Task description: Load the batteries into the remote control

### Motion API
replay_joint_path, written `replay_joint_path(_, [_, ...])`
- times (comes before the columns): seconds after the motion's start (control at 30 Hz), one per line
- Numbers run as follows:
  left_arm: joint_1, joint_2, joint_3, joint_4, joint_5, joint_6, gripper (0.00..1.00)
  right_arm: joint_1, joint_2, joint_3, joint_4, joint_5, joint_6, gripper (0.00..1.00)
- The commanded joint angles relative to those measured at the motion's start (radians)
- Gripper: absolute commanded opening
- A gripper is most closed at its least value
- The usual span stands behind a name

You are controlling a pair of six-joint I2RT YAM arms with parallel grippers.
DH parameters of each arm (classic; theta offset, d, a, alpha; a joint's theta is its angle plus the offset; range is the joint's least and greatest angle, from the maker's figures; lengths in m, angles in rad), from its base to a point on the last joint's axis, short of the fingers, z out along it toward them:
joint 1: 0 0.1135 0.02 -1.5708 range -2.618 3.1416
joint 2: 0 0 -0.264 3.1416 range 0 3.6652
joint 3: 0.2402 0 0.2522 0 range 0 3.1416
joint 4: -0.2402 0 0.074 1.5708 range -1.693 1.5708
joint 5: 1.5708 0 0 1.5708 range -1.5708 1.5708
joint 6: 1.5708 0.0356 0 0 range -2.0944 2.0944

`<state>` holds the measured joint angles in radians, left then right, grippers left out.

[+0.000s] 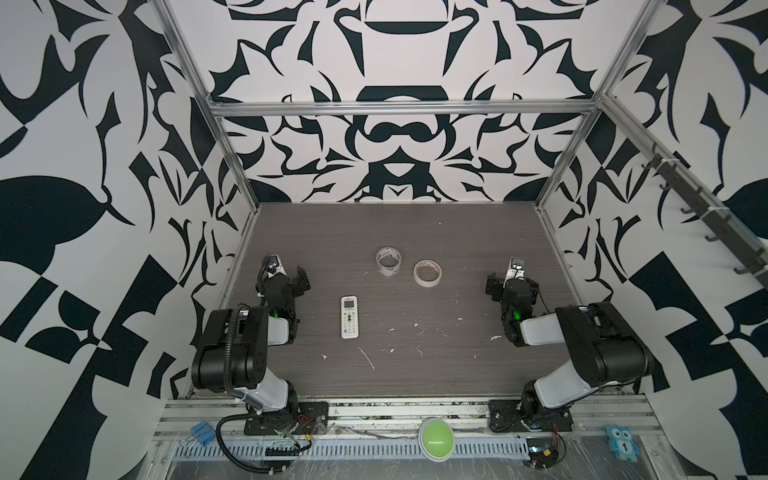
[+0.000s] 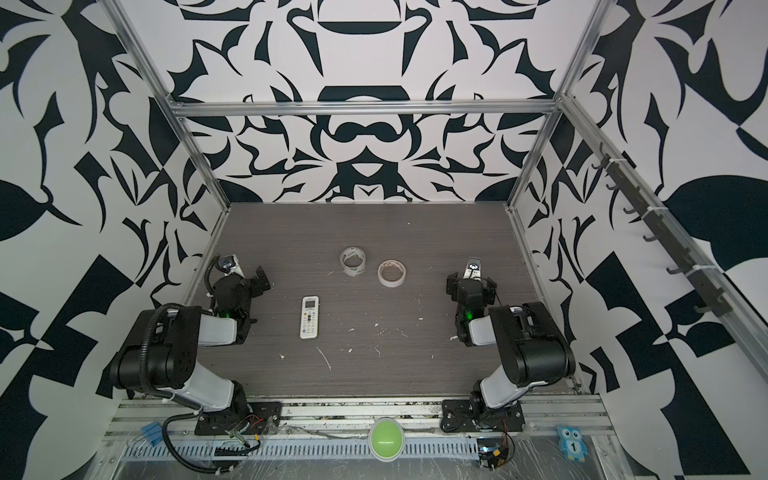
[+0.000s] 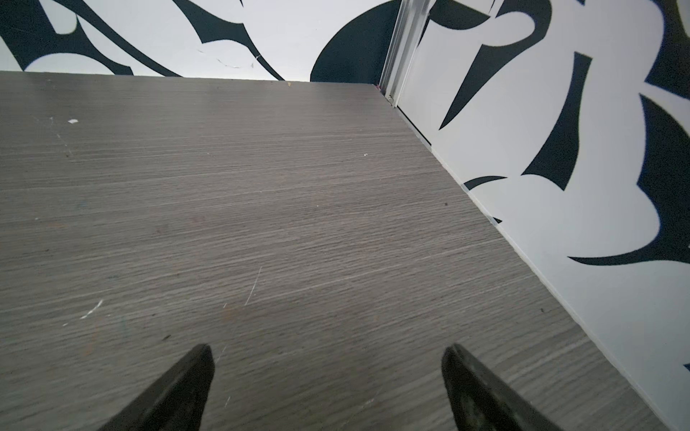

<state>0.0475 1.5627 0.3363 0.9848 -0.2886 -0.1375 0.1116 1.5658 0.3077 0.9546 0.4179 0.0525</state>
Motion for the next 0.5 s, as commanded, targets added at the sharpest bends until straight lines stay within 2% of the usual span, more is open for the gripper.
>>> replay_joint_path(0.0, [0.0,0.0,0.006,0.009,0.005,-0.004,0.99,-0.002,-0.006,0.023,0.012,-0.002,0.013,0.99])
replay_joint_path(0.17, [-0.002,0.002,0.01,0.006,0.01,0.007,0.99,-0.002,-0.007,0.022,0.013,-0.002,0.013,0.99])
replay_joint_path(0.23, [-0.002,0.004,0.023,-0.018,0.062,0.029,0.99,-0.003,-0.006,0.022,0.013,-0.004,0.012,0.99])
replay_joint_path(0.47, [-0.003,0.001,0.022,-0.018,0.047,0.024,0.99,-0.002,-0.008,0.02,0.016,-0.004,0.012,0.99])
